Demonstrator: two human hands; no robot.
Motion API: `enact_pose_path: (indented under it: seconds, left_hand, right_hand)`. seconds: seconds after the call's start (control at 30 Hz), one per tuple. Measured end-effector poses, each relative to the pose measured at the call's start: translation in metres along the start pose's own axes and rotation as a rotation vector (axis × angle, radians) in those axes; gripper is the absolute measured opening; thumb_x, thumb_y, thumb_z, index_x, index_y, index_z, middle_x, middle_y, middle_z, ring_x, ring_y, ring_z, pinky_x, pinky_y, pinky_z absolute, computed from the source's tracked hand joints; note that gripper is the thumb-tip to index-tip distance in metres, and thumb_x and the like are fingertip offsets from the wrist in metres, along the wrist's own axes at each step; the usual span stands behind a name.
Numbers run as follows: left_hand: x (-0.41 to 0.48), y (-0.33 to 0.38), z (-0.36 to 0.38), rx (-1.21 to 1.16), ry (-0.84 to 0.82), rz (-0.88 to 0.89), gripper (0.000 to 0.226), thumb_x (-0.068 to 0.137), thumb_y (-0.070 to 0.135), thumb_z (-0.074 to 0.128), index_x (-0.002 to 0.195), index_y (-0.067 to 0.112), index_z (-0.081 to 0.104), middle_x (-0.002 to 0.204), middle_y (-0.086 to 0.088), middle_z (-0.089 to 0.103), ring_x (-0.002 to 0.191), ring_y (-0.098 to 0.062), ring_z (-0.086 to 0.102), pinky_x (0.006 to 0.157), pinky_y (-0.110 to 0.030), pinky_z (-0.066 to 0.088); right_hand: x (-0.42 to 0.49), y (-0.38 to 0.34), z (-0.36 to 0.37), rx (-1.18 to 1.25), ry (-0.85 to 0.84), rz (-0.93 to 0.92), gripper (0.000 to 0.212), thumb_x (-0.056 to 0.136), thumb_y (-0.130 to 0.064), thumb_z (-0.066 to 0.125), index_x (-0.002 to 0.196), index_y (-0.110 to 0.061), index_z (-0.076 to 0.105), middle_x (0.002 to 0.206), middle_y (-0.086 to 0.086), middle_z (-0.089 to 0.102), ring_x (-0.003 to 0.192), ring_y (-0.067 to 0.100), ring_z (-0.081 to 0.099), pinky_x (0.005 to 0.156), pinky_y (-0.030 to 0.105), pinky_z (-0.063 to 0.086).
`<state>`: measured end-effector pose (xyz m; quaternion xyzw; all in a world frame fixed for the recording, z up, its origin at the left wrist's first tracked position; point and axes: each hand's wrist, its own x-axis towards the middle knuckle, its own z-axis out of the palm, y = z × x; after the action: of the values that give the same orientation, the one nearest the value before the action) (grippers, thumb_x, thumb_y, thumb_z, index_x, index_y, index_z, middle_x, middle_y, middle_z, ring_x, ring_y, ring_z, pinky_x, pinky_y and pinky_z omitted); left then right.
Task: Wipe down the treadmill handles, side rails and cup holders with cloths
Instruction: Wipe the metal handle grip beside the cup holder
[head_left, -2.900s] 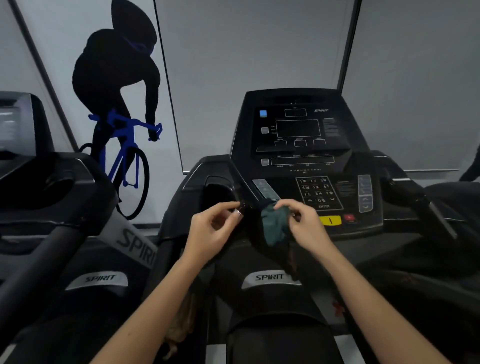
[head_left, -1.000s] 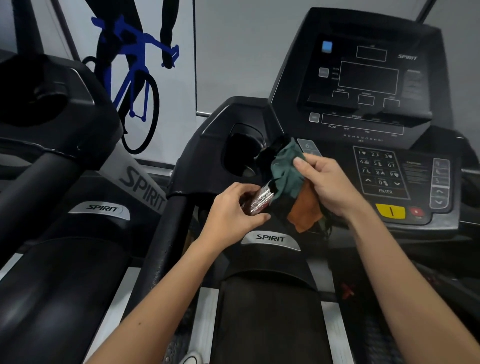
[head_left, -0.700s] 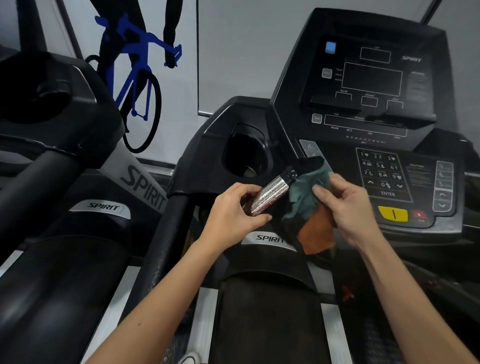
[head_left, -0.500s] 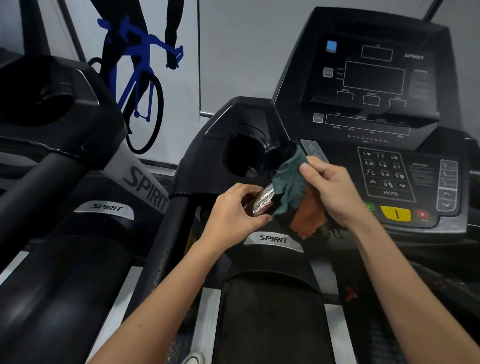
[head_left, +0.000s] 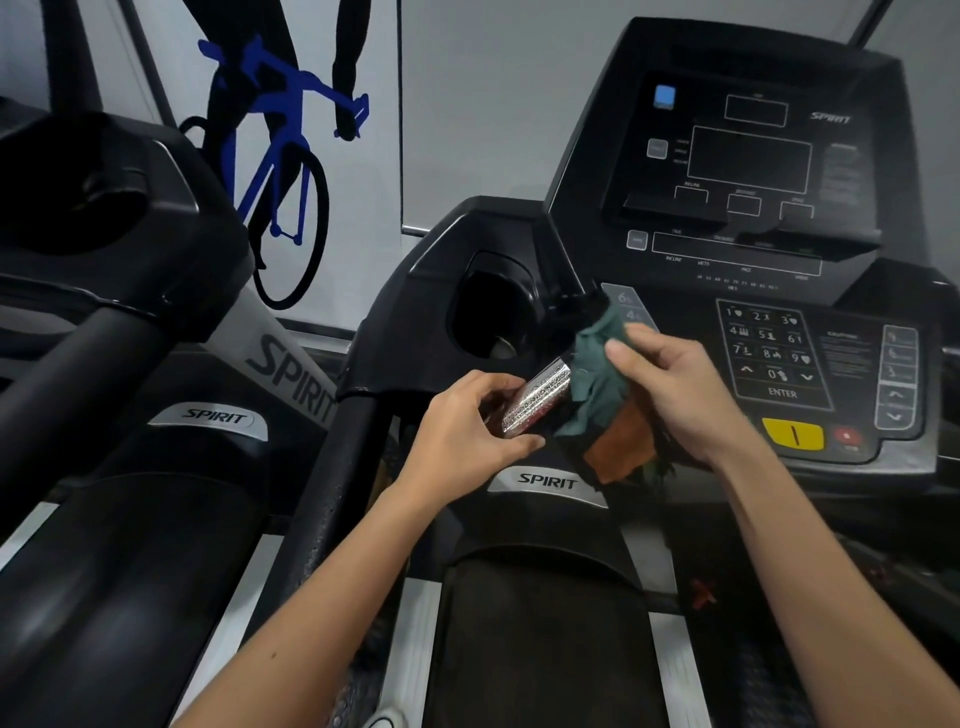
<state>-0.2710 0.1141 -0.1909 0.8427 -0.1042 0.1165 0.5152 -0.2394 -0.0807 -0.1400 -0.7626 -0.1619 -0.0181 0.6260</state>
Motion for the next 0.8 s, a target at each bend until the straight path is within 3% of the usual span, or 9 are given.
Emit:
enact_pose_path:
  seconds: [0.07,0.2,0.3,0.4,0.63,0.73,0.8]
  left_hand:
    - [0.000,0.000,0.000,-0.005,-0.002,-0.006,0.051,0.063,0.023,0.085,0.110,0.021,0.064,0.101,0.014,0.062,0.093,0.002,0.058,0.082,-0.007,0.045]
    - [0.000,0.000,0.000,-0.017,0.002,0.002,0.052,0.062,0.021,0.085,0.110,0.020,0.064,0.100,0.014,0.062,0.094,0.002,0.059,0.082,-0.007,0.045]
    - [-0.001,0.000,0.000,-0.008,0.007,0.007,0.051,0.063,0.022,0.085,0.109,0.022,0.065,0.097,0.017,0.060,0.094,0.003,0.058,0.081,-0.005,0.044]
    - [-0.001,0.000,0.000,0.011,0.005,0.014,0.051,0.063,0.023,0.084,0.110,0.023,0.064,0.096,0.019,0.059,0.093,0.003,0.058,0.080,-0.004,0.042]
    - [-0.001,0.001,0.000,0.020,0.005,-0.003,0.052,0.063,0.023,0.084,0.111,0.023,0.064,0.095,0.021,0.057,0.092,0.008,0.055,0.080,-0.001,0.041]
    - [-0.001,0.001,0.000,0.017,0.008,-0.003,0.051,0.063,0.022,0.084,0.110,0.023,0.064,0.094,0.020,0.058,0.091,0.009,0.055,0.079,0.000,0.040]
    - [-0.001,0.001,0.000,0.020,0.011,0.000,0.052,0.063,0.023,0.084,0.111,0.023,0.064,0.095,0.019,0.058,0.091,0.009,0.055,0.078,0.000,0.039]
  right_hand:
    - [0.006,-0.004,0.005,0.090,-0.099,0.087,0.020,0.091,-0.017,0.049,0.099,-0.018,0.067,0.091,-0.005,0.073,0.084,0.006,0.067,0.076,0.017,0.052]
    - [-0.004,0.010,-0.002,0.213,-0.203,0.134,0.041,0.079,-0.031,0.057,0.120,-0.026,0.057,0.117,-0.005,0.067,0.109,0.010,0.062,0.091,0.020,0.049]
    - [-0.015,0.022,-0.010,0.105,-0.034,0.000,0.033,0.077,-0.017,0.064,0.108,-0.025,0.062,0.106,-0.019,0.069,0.103,-0.001,0.061,0.088,0.014,0.048]
    - [-0.012,0.020,-0.016,-0.045,0.052,-0.076,0.038,0.085,0.007,0.054,0.096,-0.027,0.068,0.094,-0.018,0.070,0.093,-0.001,0.062,0.086,0.014,0.049]
    - [0.008,-0.004,-0.004,-0.015,-0.169,0.002,0.027,0.094,-0.007,0.046,0.105,-0.023,0.064,0.096,-0.005,0.071,0.093,0.010,0.066,0.084,0.023,0.053]
    - [-0.003,0.005,-0.004,0.027,-0.072,-0.092,0.027,0.085,-0.007,0.055,0.102,-0.024,0.067,0.100,-0.012,0.071,0.098,0.005,0.064,0.083,0.016,0.049]
    - [-0.014,0.016,-0.008,0.008,0.025,-0.148,0.039,0.077,0.002,0.062,0.092,-0.032,0.074,0.098,-0.018,0.071,0.098,0.000,0.063,0.084,0.013,0.048]
